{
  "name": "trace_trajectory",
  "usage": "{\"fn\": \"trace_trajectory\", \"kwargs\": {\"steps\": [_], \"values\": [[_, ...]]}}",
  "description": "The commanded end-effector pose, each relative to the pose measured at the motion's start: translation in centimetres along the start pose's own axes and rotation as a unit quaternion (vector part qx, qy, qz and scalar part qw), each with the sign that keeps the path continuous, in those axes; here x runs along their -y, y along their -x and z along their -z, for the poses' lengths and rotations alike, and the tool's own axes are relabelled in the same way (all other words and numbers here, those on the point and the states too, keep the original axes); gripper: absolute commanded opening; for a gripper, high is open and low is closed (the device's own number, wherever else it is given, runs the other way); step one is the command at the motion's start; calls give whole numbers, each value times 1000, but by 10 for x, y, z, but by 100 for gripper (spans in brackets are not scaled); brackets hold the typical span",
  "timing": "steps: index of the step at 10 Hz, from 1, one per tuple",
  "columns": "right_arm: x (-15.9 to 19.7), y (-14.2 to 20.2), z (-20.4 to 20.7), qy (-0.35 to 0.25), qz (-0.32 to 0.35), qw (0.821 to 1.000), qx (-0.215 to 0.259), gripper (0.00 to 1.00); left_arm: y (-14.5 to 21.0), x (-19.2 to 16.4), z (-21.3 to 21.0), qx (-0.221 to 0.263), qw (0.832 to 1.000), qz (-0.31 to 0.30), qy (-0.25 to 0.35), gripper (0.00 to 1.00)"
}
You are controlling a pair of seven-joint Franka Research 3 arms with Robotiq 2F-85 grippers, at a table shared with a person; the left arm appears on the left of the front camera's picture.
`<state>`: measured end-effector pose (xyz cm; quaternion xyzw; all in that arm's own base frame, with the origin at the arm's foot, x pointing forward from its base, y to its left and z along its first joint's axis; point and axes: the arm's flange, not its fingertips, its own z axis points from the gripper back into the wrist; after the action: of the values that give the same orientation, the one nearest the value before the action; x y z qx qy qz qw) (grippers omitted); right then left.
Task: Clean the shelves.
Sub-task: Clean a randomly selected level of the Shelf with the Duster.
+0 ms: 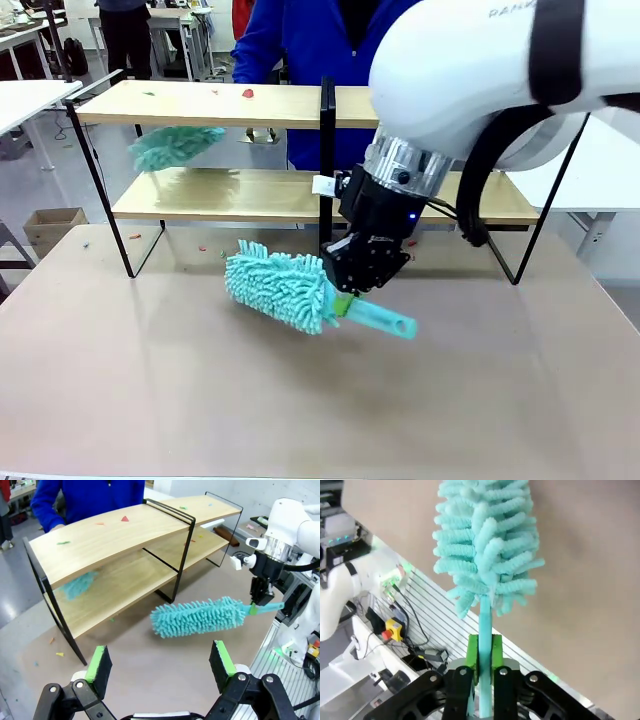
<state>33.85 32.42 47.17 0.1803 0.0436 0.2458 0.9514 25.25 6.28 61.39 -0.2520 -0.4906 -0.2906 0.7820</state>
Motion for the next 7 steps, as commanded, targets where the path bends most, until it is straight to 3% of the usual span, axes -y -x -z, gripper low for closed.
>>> {"fn": "trace_trajectory", "kwargs": {"steps": [1,4,6,7], "values": [[1,10,-5,2,0,1000,-14,12,0,0,0,-2,1000,0,0,100],[2,0,2,-2,1,1000,-6,12,0,0,0,-2,1000,0,0,100],[2,-16,17,25,34,998,41,12,0,0,0,-2,1000,0,0,100],[3,-20,26,24,62,996,61,4,0,0,0,-2,1000,0,0,100]]}}
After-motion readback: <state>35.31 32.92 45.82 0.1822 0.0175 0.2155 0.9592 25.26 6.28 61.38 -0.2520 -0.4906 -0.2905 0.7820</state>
